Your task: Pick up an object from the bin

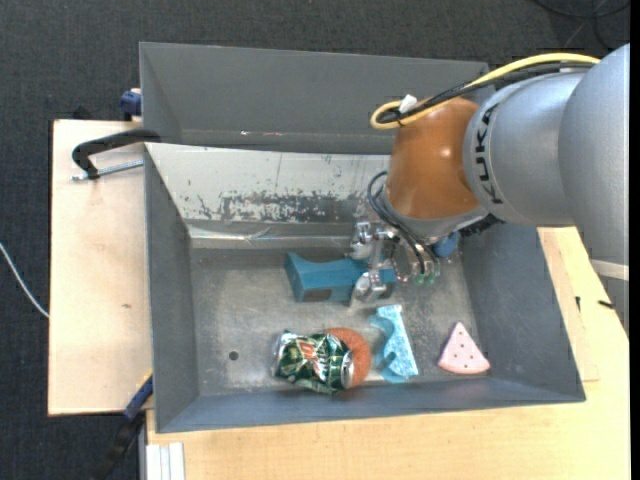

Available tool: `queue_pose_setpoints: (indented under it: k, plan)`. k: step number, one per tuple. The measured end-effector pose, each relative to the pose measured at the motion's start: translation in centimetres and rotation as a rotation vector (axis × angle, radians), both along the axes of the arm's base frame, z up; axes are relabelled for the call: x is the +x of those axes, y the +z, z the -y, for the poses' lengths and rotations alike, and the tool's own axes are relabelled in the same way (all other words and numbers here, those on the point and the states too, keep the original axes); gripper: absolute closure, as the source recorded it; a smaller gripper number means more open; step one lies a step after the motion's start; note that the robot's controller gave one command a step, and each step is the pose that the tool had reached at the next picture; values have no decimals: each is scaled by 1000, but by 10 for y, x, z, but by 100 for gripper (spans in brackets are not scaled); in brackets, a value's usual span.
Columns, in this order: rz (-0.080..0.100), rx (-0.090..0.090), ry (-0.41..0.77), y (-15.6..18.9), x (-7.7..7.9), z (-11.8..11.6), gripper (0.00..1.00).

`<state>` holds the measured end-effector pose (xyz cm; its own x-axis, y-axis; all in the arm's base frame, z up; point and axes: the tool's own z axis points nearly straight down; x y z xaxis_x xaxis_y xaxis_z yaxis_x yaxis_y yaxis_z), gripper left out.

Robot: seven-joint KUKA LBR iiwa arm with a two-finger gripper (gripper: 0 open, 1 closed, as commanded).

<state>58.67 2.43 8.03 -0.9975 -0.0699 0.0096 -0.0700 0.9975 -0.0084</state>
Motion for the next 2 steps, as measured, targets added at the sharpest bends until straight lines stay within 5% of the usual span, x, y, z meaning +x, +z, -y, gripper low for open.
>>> queue_pose_setpoints:
  k: [2]
  plan:
    - [0, 0, 0, 0, 0, 0, 100]
